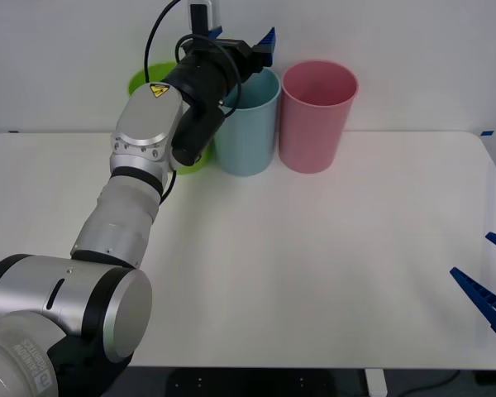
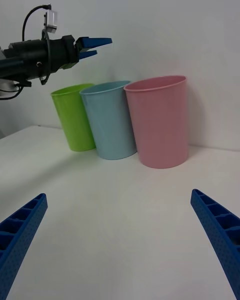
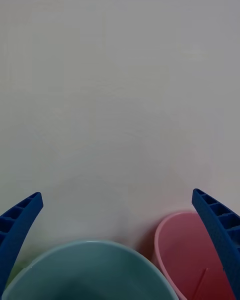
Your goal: Grasp the object on the table and drop it into the matching bin: aluminum can to the light blue bin, PET bottle to the pink bin.
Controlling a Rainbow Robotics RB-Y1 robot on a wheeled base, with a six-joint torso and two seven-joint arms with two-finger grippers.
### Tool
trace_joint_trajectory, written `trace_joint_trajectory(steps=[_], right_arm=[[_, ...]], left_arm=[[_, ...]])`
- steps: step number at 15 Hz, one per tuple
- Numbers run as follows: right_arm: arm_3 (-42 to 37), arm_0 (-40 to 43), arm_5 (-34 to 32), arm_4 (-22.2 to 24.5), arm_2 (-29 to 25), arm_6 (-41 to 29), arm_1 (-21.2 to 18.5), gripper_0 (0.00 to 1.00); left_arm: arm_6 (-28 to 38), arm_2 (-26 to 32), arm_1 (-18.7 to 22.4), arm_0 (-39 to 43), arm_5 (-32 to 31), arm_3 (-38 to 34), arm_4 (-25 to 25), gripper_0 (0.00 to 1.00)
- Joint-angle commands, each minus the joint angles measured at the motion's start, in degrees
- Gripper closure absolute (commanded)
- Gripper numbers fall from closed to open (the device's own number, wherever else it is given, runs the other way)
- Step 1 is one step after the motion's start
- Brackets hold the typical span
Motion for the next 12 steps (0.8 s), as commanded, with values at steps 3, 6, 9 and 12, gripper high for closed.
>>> trace_joint_trajectory(steps=[3, 6, 9, 12], right_arm=[[0.0, 0.0, 0.0, 0.0, 0.0, 0.0, 0.0, 0.00], [0.0, 0.0, 0.0, 0.0, 0.0, 0.0, 0.0, 0.00], [0.0, 0.0, 0.0, 0.0, 0.0, 0.0, 0.0, 0.00], [0.0, 0.0, 0.0, 0.0, 0.0, 0.0, 0.0, 0.00]], left_arm=[[-1.6, -0.8, 1.0, 3.9, -4.0, -4.5, 5.9, 0.00], [-2.1, -1.5, 3.5, 7.7, -7.4, -8.4, 9.1, 0.00], [-2.4, -4.5, 7.0, 12.4, -8.3, -12.9, 14.2, 0.00], [-2.9, -5.5, 10.8, 16.9, -11.6, -16.8, 18.0, 0.00]])
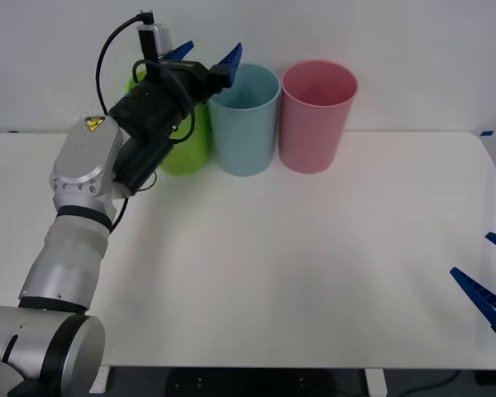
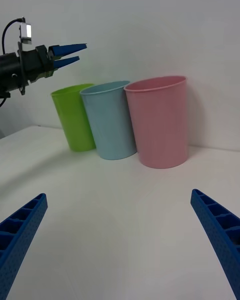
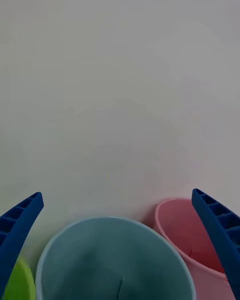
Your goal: Grasp the object on the table and drop it into the matching bin: aluminum can to the light blue bin, PET bottle to the pink bin.
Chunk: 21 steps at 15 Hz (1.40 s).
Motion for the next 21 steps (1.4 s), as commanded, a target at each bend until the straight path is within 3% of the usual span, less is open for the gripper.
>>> trace_joint_trajectory(steps=[1, 5, 10, 16, 21], right_arm=[[0.0, 0.0, 0.0, 0.0, 0.0, 0.0, 0.0, 0.00], [0.0, 0.0, 0.0, 0.0, 0.0, 0.0, 0.0, 0.00], [0.0, 0.0, 0.0, 0.0, 0.0, 0.0, 0.0, 0.00], [0.0, 0.0, 0.0, 0.0, 0.0, 0.0, 0.0, 0.00], [0.0, 0.0, 0.0, 0.0, 0.0, 0.0, 0.0, 0.00]], left_arm=[[-0.4, -0.3, 3.6, 4.0, -3.5, -3.5, 3.1, 0.00], [-1.1, -0.3, 8.6, 10.4, -7.5, -8.9, 6.7, 0.00], [-1.5, 5.1, 11.8, 17.8, -15.7, -14.3, 7.1, 0.00], [-1.5, 16.5, 14.7, 23.7, -30.1, -17.6, 2.9, 0.00], [-1.2, 20.5, 17.8, 29.3, -35.6, -20.3, 2.6, 0.00]])
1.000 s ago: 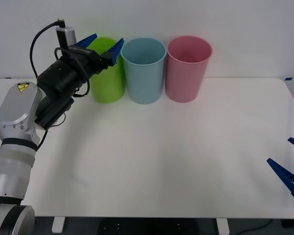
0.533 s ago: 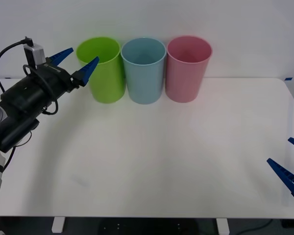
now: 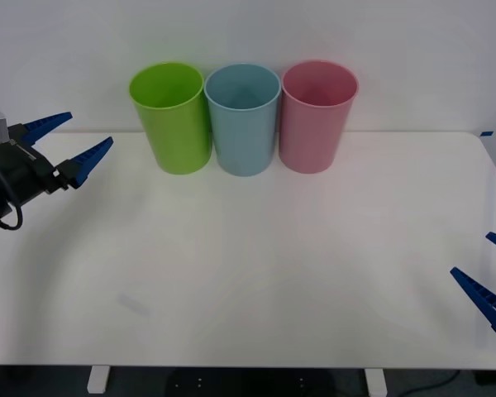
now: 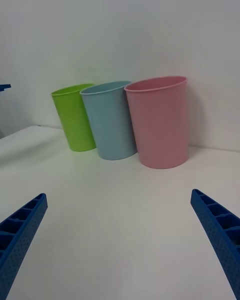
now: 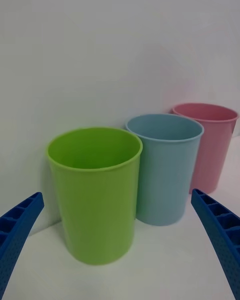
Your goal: Grasp the object on the table and drop it into the matching bin: aluminum can to the light blue bin, PET bottle to the pink bin.
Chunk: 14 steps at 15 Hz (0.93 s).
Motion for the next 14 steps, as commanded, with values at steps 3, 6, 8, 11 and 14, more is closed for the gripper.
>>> trace_joint_trajectory(steps=[3, 6, 8, 11, 14], right_arm=[[0.0, 0.0, 0.0, 0.0, 0.0, 0.0, 0.0, 0.00], [0.0, 0.0, 0.0, 0.0, 0.0, 0.0, 0.0, 0.00], [0.0, 0.0, 0.0, 0.0, 0.0, 0.0, 0.0, 0.00], [0.0, 0.0, 0.0, 0.0, 0.0, 0.0, 0.0, 0.00], [0.0, 0.0, 0.0, 0.0, 0.0, 0.0, 0.0, 0.00]], left_arm=[[0.0, 2.8, 3.1, 5.8, -3.8, -2.6, 0.3, 0.00], [-0.1, 4.8, 4.8, 9.3, -7.1, -2.6, 3.1, 0.00], [-0.6, 4.9, 6.3, 13.0, -7.5, -3.5, 5.8, 0.00], [-0.9, 5.9, 8.0, 18.1, -8.3, -6.2, 8.6, 0.00], [-1.6, 8.2, 8.0, 21.7, -10.2, -8.1, 9.7, 0.00]])
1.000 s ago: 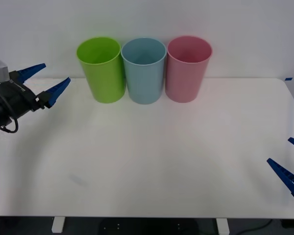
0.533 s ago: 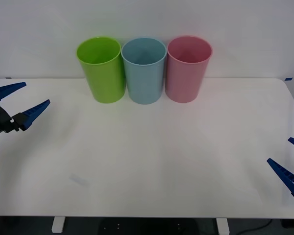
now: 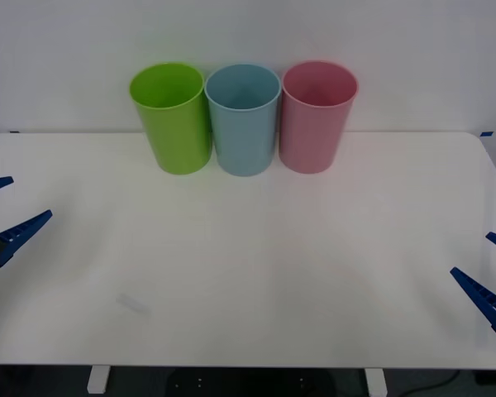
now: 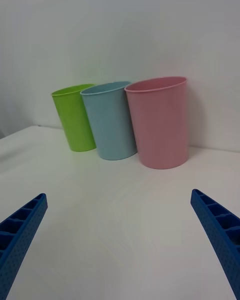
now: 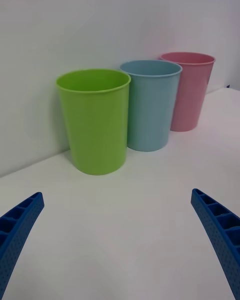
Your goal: Grasp the object on the table and drop it into the matching bin: aluminum can to the light blue bin, PET bottle to the pink bin.
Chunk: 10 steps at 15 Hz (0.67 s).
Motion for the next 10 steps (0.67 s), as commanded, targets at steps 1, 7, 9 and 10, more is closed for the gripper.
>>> trace_joint_trajectory(steps=[1, 7, 9, 10], right_arm=[[0.0, 0.0, 0.0, 0.0, 0.0, 0.0, 0.0, 0.00], [0.0, 0.0, 0.0, 0.0, 0.0, 0.0, 0.0, 0.00], [0.0, 0.0, 0.0, 0.0, 0.0, 0.0, 0.0, 0.00], [0.0, 0.0, 0.0, 0.0, 0.0, 0.0, 0.0, 0.00]], left_arm=[[-0.7, 1.6, 0.0, 2.9, -1.2, -1.3, 1.4, 0.00], [-2.2, 1.9, 0.0, 5.7, -1.2, -1.4, 2.9, 0.00], [-2.1, 1.5, 0.0, 5.9, -1.0, -1.3, 3.0, 0.00], [-2.2, 1.2, 0.0, 6.0, -0.7, -1.3, 3.1, 0.00]])
